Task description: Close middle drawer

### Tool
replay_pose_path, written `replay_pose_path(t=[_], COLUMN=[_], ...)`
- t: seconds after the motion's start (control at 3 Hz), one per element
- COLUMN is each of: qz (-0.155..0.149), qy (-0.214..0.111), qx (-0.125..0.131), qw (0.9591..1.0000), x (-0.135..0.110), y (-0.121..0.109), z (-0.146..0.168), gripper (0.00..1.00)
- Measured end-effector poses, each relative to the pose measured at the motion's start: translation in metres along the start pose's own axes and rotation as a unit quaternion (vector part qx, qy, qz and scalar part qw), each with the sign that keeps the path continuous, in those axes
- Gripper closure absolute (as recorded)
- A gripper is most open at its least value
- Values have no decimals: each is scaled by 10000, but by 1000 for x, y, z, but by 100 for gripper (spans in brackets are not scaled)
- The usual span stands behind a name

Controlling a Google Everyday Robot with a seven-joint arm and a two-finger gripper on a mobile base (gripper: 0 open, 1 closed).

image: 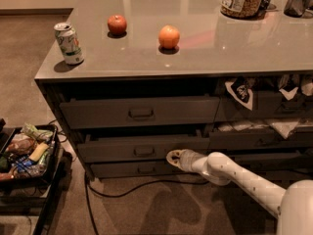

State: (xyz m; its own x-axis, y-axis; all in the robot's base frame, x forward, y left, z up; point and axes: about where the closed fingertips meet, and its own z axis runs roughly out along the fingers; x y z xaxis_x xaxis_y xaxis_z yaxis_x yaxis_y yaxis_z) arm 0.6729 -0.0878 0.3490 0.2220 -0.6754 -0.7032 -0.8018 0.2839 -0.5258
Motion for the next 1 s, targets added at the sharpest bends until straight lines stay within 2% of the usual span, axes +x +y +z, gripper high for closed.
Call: replay_pose_path(t=[0.33, 1.0], qz=[-41, -84], qy=[12, 40], qx=[-51, 28], qw=[10000, 10000], x=[3, 3], y=[-14, -18], z=[20, 27], gripper=[100, 100])
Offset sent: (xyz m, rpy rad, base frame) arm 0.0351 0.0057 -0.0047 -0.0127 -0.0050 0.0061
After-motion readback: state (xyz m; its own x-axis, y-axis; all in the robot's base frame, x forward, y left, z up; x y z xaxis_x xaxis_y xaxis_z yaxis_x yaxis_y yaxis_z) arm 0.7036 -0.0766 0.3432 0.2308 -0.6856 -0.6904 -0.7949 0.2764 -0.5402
